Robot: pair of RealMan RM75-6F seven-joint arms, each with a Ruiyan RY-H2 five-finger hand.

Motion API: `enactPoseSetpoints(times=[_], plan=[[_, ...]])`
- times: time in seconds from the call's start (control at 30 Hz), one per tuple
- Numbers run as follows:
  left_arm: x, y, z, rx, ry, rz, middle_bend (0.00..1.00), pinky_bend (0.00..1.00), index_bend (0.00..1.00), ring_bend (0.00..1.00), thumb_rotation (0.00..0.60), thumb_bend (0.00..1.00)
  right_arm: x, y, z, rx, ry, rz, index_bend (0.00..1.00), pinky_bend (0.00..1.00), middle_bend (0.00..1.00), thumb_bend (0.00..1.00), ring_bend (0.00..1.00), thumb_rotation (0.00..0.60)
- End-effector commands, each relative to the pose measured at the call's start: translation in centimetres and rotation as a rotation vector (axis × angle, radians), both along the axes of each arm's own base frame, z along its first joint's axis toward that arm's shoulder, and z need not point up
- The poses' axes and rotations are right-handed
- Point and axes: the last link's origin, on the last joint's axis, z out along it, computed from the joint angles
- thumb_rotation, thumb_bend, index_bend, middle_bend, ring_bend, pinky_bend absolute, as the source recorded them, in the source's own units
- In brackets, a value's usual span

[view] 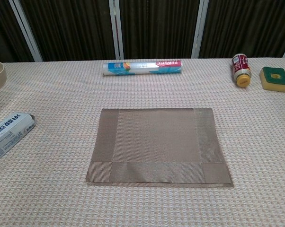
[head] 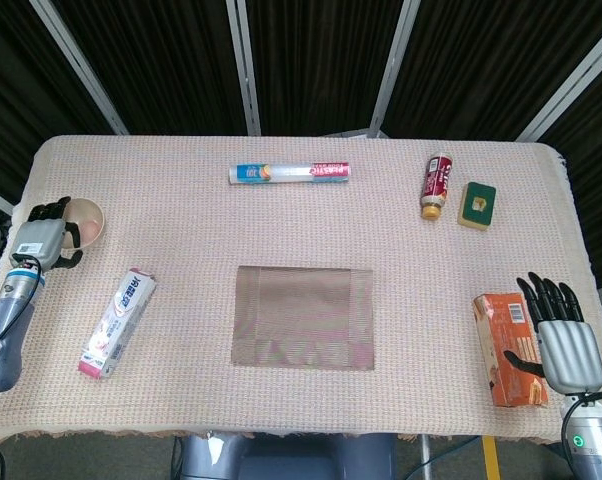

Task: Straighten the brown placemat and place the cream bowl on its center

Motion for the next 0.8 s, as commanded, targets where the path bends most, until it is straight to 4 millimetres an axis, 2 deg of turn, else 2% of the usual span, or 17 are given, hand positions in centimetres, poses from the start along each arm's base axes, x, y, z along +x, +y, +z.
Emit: enactPoseSetpoints(times=[0.03, 0.07, 0.13, 0.2, 0.27, 0.33, 0.37, 0.57, 0.63, 0.8], plan=[[-1.0, -0.3, -0.8, -0.019, 0.001, 0.036, 0.0, 0.0, 0.68, 0.0, 0.6, 0.6, 0.0, 0.0, 0.0, 0.001, 0.001, 0.0, 0.0, 0.0, 0.0, 0.0, 0.0, 0.6], [-1.2, -0.4, -1.0, -0.022, -0.002, 0.042, 0.0, 0.0, 0.67, 0.0, 0.6, 0.6, 0.0, 0.0, 0.0, 0.001, 0.001, 0.0, 0.0, 0.0, 0.0, 0.0, 0.0, 0.6], [-1.5, -0.3, -1.4, -0.026, -0.002, 0.051, 0.0, 0.0, 0.58, 0.0, 0.6, 0.52, 0.0, 0.0, -0.1, 0.002, 0.003, -0.001, 0.0, 0.0, 0.0, 0.0, 0.0, 0.6], [-1.7, -0.4, -1.8, -0.033, -0.007, 0.06, 0.0, 0.0, 0.36, 0.0, 0.6, 0.3, -0.1, 0.0, -0.1, 0.001, 0.003, -0.003, 0.0, 0.0, 0.0, 0.0, 0.0, 0.6], [-2.0, -0.6, -2.1, -0.043, -0.015, 0.071, 0.0, 0.0, 0.16, 0.0, 0.6, 0.16, -0.1, 0.0, -0.1, -0.003, 0.003, -0.003, 0.0, 0.0, 0.0, 0.0, 0.0, 0.6], [-2.2, -0.7, -2.2, -0.049, -0.015, 0.071, 0.0, 0.0, 0.04, 0.0, 0.6, 0.08, 0.0, 0.0, -0.1, -0.004, 0.003, -0.002, 0.0, 0.0, 0.0, 0.0, 0.0, 0.6], [-2.3, -0.8, -2.1, -0.049, -0.018, 0.068, 0.0, 0.0, 0.01, 0.0, 0.6, 0.06, 0.0, 0.0, -0.1, -0.005, 0.004, -0.002, 0.0, 0.0, 0.0, 0.0, 0.0, 0.6], [-1.0, -1.3, -0.9, 0.015, -0.144, 0.016, 0.0, 0.0, 0.0, 0.0, 0.6, 0.06, 0.0, 0.0, -0.1, -0.005, 0.004, -0.002, 0.0, 0.0, 0.0, 0.0, 0.0, 0.6], [0.0, -1.9, -0.2, 0.027, -0.205, -0.03, 0.0, 0.0, 0.0, 0.0, 0.6, 0.06, 0.0, -0.1, -0.1, -0.005, 0.003, -0.001, 0.0, 0.0, 0.0, 0.0, 0.0, 0.6], [3.8, -4.1, 0.7, -0.012, -0.319, -0.226, 0.0, 0.0, 0.1, 0.0, 0.6, 0.06, 0.0, -0.1, -0.2, 0.007, 0.004, 0.001, 0.0, 0.0, 0.0, 0.0, 0.0, 0.6]])
